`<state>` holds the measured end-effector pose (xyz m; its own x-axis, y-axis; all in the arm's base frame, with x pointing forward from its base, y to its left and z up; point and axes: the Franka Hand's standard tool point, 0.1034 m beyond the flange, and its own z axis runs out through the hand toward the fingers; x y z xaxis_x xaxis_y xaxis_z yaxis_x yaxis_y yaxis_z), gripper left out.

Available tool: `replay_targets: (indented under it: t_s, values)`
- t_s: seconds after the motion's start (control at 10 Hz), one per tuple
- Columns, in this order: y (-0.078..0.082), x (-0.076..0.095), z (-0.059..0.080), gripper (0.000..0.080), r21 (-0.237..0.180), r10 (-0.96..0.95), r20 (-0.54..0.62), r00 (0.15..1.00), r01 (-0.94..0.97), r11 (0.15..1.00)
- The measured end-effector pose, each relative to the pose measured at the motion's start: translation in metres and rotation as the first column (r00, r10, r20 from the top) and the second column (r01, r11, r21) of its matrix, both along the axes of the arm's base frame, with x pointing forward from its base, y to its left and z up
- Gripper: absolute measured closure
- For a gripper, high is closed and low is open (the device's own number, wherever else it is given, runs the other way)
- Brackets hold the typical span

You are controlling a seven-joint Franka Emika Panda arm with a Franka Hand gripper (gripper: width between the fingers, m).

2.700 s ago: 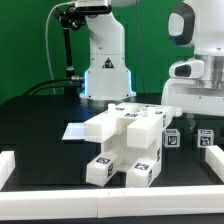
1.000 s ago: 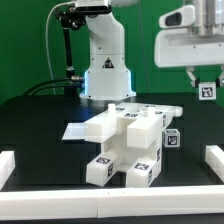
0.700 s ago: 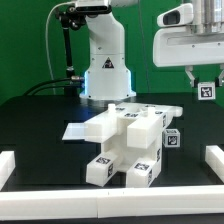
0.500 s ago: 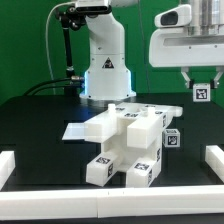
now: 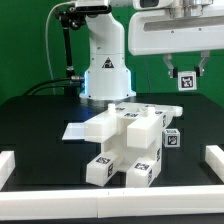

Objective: Assemble chair

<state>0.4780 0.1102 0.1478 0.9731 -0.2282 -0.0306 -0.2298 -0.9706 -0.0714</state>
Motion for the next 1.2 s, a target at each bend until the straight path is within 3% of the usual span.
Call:
replay_targets:
  t_s: [0.2,0.3,0.4,0.6,1.0,1.2]
  values:
    - [-0.002,0.0,0.0,0.0518,-0.001,0.007,-0.002,1.0,-0.007,1.0]
    - [-0.02,0.005,0.003,0.0518,-0.016,0.069,-0.015,0.997,-0.07,0.997]
    - [-0.044,0.022,0.014,0.0518,-0.026,0.116,-0.018,0.993,-0.117,0.993]
    - [-0.07,0.05,0.016,0.0518,-0.05,0.195,0.005,0.981,-0.194,0.98]
    - [-0.072,0.052,0.012,0.0518,-0.041,0.209,0.008,0.978,-0.209,0.977]
    - [-0.082,0.065,-0.002,0.0518,-0.067,0.223,0.012,0.975,-0.222,0.973]
